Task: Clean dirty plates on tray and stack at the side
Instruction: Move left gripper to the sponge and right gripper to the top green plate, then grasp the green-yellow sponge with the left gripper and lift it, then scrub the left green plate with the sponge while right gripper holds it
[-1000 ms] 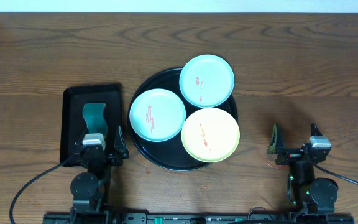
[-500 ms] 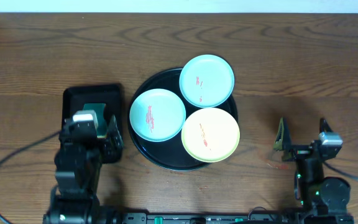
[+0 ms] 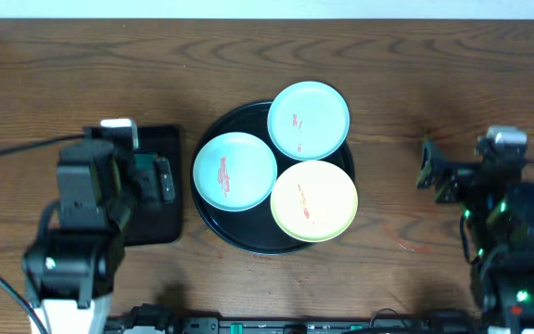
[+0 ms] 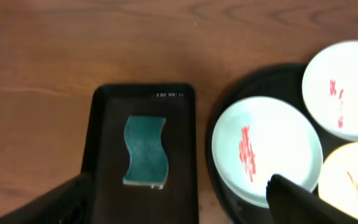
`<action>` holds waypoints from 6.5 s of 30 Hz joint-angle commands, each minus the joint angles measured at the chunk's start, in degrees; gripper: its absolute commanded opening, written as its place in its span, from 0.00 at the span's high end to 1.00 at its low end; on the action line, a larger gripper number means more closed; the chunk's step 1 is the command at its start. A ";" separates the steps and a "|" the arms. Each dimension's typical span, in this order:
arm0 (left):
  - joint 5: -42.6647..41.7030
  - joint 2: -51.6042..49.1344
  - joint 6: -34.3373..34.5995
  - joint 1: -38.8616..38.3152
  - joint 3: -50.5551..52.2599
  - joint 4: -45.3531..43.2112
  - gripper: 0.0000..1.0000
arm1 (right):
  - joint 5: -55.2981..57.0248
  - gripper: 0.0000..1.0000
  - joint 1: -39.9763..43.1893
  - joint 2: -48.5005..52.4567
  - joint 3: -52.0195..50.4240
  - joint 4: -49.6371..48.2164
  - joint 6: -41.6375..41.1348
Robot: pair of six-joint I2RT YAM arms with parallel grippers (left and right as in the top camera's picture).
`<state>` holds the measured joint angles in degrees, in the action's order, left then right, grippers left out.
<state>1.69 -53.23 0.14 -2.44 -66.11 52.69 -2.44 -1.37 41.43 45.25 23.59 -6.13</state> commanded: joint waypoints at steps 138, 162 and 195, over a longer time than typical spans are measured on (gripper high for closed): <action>-11.87 -45.35 2.25 14.51 -6.40 1.11 0.93 | -5.42 0.99 -36.35 89.55 49.05 20.96 -20.79; -4.63 -42.88 11.65 10.95 -6.34 0.85 0.93 | -6.84 0.99 -35.74 89.55 49.05 22.12 -19.96; -10.45 -59.71 26.75 -12.11 -6.29 -11.17 0.93 | -10.49 0.99 -33.33 89.55 48.04 21.66 -19.06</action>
<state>-5.74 -111.28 25.93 -13.93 -71.72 41.60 -14.96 -34.63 127.76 94.65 45.36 -26.06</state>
